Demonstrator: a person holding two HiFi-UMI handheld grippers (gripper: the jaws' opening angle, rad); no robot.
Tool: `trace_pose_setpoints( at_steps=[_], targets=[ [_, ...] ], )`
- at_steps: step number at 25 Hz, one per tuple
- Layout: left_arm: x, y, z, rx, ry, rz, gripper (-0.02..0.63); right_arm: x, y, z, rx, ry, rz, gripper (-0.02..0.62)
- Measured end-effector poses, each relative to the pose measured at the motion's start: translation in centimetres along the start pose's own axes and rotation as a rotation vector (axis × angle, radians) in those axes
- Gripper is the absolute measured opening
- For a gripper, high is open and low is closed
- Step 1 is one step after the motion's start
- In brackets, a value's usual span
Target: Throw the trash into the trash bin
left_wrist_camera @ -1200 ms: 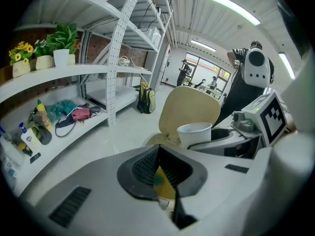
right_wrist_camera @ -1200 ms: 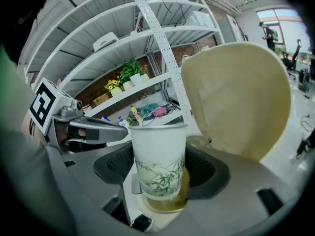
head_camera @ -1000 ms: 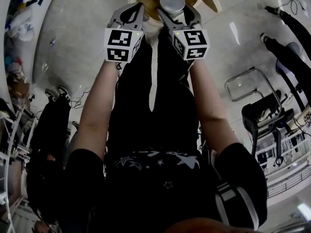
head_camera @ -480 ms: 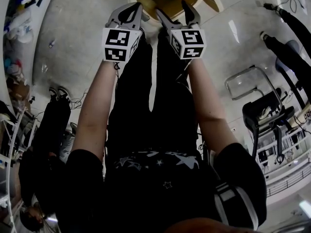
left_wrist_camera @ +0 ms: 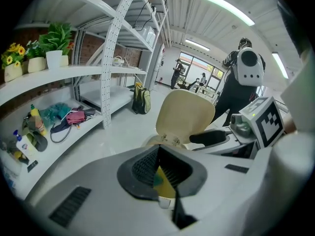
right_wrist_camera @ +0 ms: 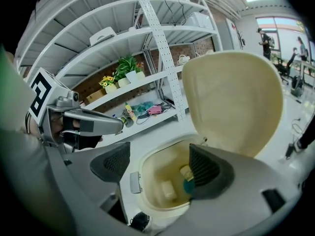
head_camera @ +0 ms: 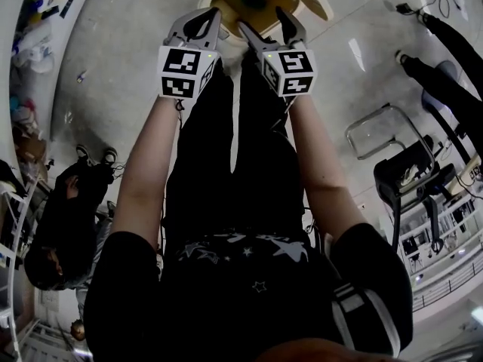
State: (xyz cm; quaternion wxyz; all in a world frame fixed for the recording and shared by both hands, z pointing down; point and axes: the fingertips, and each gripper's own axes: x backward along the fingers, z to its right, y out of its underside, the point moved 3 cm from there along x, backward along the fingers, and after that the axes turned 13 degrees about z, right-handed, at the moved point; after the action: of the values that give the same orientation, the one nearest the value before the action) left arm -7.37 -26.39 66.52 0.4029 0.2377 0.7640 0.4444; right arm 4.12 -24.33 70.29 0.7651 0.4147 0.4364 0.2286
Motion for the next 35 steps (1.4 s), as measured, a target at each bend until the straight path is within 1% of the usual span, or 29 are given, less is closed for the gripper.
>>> trace_pose_setpoints(
  at_steps=[4,7,12,18,21,23,27,30,35],
  targets=[
    [0.9,-1.6,0.8,-0.010,0.011,0.020,0.009,0.8,-1.3,-0.5,0.013,-0.004,0.001,0.376],
    [2.0,-3.1,1.2,-0.016,0.008,0.038,0.009,1.2,-2.9,-1.2,0.006,-0.009,0.024,0.376],
    [5.0,-5.9,2.6,-0.019,0.027,0.068,0.009,3.2,-5.3,-3.5,0.010,-0.030,0.028,0.374],
    [6.9,-10.4,2.5,-0.021,0.029,0.125,0.009,4.7,-9.0,-5.3,0.039,-0.016,0.044,0.373],
    [7.8,-12.0,3.0,-0.022,0.036,0.138,0.009,6.2,-10.5,-6.0,0.048,0.009,0.042,0.339],
    [8.6,-12.4,3.2,-0.015,0.049,0.141,0.009,7.1,-11.1,-6.5,0.048,0.017,0.047,0.333],
    [10.2,-12.5,3.7,0.008,0.064,0.141,0.009,8.8,-12.4,-7.2,0.008,0.043,0.086,0.296],
    [11.0,-13.1,3.9,0.021,0.063,0.157,0.009,9.5,-13.0,-7.1,-0.012,0.067,0.095,0.268],
    [11.8,-14.1,4.0,0.037,0.053,0.177,0.009,10.7,-15.2,-7.7,0.026,0.089,0.118,0.214]
  ],
)
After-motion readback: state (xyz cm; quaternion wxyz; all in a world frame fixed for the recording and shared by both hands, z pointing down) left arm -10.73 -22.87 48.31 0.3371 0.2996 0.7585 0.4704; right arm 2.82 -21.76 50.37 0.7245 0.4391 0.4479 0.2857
